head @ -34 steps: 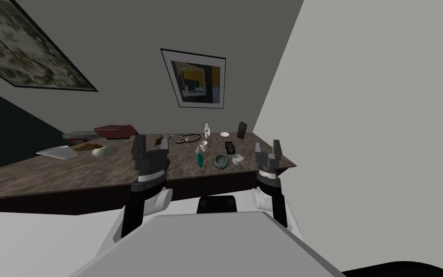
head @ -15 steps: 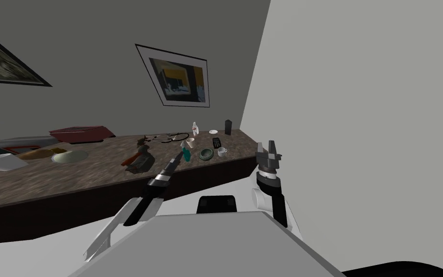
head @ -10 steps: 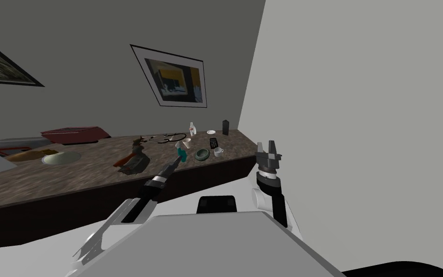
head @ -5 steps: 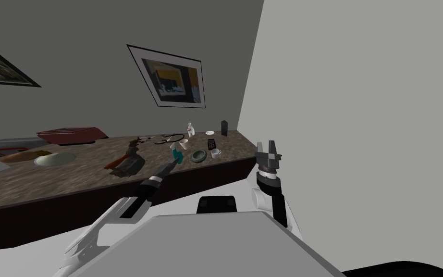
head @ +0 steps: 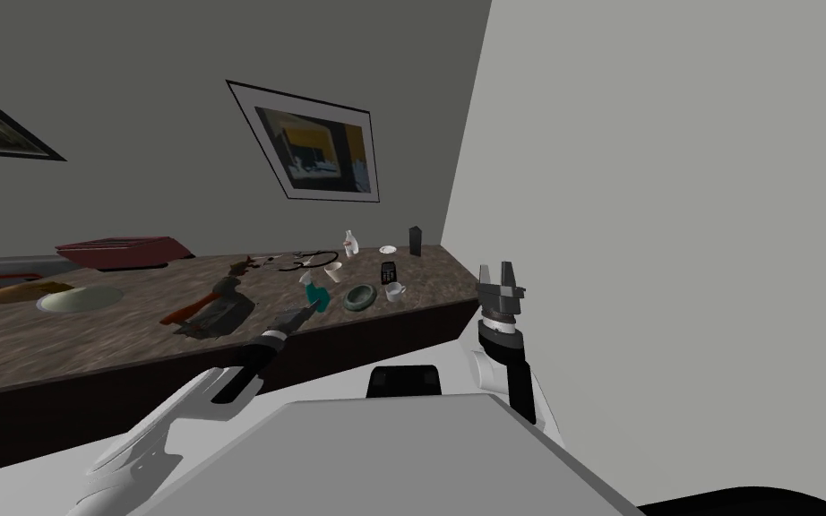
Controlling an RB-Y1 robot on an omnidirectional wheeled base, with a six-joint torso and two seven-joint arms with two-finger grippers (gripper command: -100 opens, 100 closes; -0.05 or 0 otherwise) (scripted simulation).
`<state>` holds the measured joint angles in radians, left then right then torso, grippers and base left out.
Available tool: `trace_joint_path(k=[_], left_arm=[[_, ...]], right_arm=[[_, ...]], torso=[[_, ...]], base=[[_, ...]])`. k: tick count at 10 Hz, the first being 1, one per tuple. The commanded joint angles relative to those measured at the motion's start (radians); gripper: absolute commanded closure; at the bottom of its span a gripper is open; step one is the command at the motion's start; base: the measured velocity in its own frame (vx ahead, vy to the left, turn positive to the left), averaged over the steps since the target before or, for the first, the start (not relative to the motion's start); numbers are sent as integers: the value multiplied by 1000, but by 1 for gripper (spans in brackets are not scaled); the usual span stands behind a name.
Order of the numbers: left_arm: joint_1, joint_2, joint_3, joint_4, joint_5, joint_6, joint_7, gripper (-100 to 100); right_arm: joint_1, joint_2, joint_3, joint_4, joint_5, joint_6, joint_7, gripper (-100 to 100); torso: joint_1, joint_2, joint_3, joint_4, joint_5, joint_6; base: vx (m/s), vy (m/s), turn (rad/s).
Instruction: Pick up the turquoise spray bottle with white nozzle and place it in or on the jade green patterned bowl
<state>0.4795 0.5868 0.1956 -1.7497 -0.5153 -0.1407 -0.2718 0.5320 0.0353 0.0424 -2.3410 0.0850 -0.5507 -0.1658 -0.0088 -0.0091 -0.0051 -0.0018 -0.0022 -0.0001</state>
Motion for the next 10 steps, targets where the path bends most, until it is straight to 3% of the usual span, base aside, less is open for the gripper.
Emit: trace_joint_path(k=[1, 3, 4, 5, 10], left_arm=[[8, 15, 13, 8, -25, 30, -16, -100], [4, 20, 19, 22, -30, 29, -18, -100], [3, 20, 19, 24, -32, 32, -20, 0], [-31, 27, 5, 49, -26, 41, -23, -100], [-191, 62, -68, 175, 1, 87, -40, -100]], right_arm=[[0, 0, 0, 0, 0, 0, 0, 0], [0, 0, 0, 0, 0, 0, 0, 0], [0, 0, 0, 0, 0, 0, 0, 0], [0, 0, 0, 0, 0, 0, 0, 0], [0, 0, 0, 0, 0, 0, 0, 0]], torso=[[0, 0, 0, 0, 0, 0], [5, 1, 1, 0, 1, 0], [7, 5, 2, 1, 1, 0], [9, 7, 4, 1, 2, 0], [11, 15, 8, 3, 2, 0]], base=[[124, -111, 37], [81, -46, 21], [10, -6, -1], [-21, -5, 2], [-75, 9, -1]])
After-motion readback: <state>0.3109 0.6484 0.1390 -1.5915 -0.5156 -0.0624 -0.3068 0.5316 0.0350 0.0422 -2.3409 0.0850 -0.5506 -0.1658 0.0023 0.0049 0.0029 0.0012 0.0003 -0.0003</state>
